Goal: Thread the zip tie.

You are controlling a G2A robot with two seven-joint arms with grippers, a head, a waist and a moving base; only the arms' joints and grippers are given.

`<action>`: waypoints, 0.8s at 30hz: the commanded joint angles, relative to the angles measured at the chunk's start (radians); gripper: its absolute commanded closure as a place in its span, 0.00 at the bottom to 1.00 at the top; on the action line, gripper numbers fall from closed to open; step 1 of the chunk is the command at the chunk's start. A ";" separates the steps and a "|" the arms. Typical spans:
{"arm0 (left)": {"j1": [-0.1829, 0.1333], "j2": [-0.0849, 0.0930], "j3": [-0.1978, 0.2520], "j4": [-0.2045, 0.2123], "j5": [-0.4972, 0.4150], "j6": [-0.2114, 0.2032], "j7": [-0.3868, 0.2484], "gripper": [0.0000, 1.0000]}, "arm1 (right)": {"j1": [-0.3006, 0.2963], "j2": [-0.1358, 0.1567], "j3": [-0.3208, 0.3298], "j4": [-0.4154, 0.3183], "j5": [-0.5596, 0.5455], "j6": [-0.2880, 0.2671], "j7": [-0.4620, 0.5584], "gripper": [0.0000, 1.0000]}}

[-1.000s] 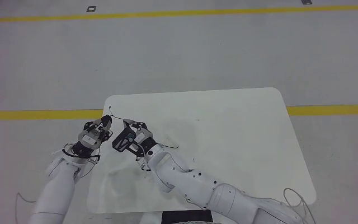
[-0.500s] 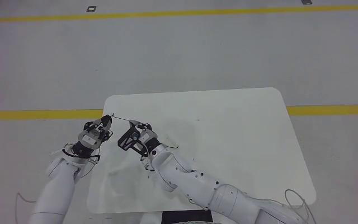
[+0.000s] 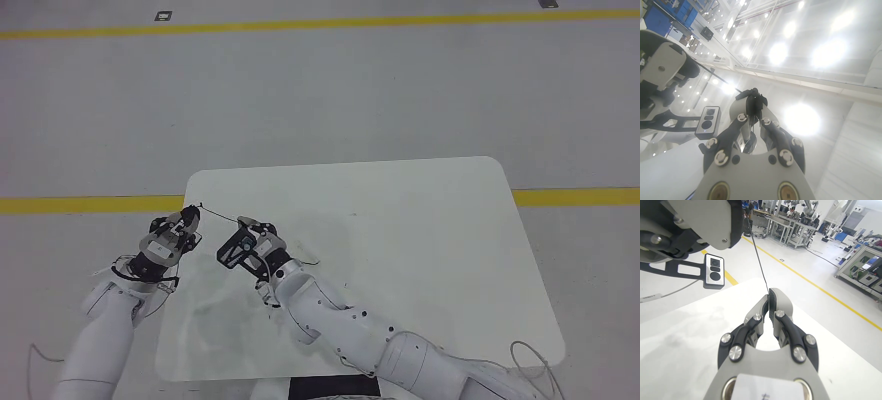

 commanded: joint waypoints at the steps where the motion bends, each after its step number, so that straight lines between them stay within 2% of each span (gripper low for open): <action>1: 0.000 0.000 0.000 0.000 0.000 0.000 0.000 1.00 | -0.010 0.003 0.011 0.000 0.000 0.000 -0.002 0.00; 8: 0.000 0.000 0.000 0.000 0.000 0.000 0.000 1.00 | -0.080 0.027 0.080 -0.016 0.000 0.000 -0.001 0.00; 15: 0.000 0.000 0.000 0.000 0.000 0.000 0.000 1.00 | -0.150 0.057 0.168 -0.068 0.000 0.000 -0.024 0.00; 24: 0.000 0.000 0.000 0.000 0.000 0.000 0.000 1.00 | -0.257 0.124 0.308 -0.191 0.000 0.000 -0.060 0.00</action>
